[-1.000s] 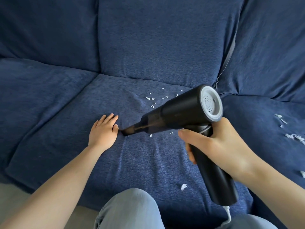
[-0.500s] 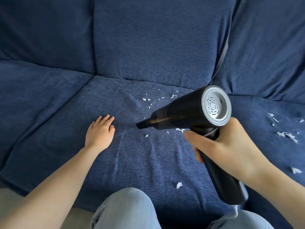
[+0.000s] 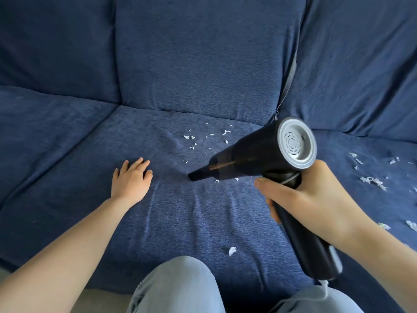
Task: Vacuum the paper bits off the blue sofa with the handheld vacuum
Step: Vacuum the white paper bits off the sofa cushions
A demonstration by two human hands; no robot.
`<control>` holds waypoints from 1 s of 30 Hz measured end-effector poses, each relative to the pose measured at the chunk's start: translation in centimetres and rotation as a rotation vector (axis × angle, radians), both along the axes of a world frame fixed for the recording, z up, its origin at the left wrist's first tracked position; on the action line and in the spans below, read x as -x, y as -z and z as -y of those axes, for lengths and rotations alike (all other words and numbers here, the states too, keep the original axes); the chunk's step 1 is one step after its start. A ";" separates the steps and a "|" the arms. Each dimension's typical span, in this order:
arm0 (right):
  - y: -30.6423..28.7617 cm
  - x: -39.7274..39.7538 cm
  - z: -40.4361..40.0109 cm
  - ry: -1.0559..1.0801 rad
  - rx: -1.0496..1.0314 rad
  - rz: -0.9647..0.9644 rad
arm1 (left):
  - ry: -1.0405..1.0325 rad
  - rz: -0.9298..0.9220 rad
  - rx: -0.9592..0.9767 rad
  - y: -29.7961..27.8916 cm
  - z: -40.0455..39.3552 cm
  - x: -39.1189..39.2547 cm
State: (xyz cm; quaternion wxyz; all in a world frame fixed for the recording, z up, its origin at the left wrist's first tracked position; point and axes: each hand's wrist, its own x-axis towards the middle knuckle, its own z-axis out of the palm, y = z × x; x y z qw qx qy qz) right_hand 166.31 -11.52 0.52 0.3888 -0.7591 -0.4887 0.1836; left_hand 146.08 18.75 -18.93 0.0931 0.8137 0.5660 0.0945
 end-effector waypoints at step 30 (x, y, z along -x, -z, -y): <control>4.6 -5.3 -18.3 0.144 -0.142 0.003 | 0.191 0.025 -0.073 0.7 -7.3 -6.3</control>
